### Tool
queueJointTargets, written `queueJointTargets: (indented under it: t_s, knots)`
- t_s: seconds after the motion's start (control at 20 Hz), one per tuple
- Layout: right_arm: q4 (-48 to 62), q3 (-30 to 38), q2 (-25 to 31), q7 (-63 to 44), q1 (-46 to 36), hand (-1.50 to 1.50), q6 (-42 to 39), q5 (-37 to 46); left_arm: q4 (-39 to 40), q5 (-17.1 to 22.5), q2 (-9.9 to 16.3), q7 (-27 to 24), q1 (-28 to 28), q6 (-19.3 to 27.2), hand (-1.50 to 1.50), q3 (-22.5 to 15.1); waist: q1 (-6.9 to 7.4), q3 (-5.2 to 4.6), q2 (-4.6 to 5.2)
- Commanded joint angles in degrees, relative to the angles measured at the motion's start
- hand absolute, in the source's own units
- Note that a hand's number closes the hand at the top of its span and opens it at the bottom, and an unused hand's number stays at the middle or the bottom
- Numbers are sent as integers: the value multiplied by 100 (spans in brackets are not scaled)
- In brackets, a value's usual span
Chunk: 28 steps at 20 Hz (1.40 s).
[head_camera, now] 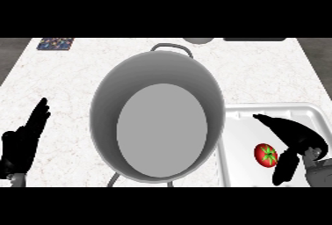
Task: Pick the tomato from the tray and place it in the pot
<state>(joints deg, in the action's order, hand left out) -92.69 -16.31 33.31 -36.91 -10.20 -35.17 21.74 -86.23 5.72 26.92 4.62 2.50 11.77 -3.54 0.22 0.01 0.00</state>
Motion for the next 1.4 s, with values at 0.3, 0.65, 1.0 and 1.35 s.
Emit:
queueJointTargets:
  t_s: [0.3,0.65,1.0,1.35]
  knots:
    - [1028,168,-466,609,-193,-150,-24,1045,-17,-344,-309,188,-135,-331,0,356,0,0,3]
    - [1455,195,-729,1174,17,-150,272,1604,-323,-642,-517,572,-248,-401,0,465,-4,2,1]
    - [1227,74,-678,1817,174,150,179,1962,-326,-715,-695,230,107,-614,0,692,-6,1,-2]
    - [1562,380,-924,2007,0,150,290,2227,-289,-715,-669,539,-251,-890,0,993,-10,0,1]
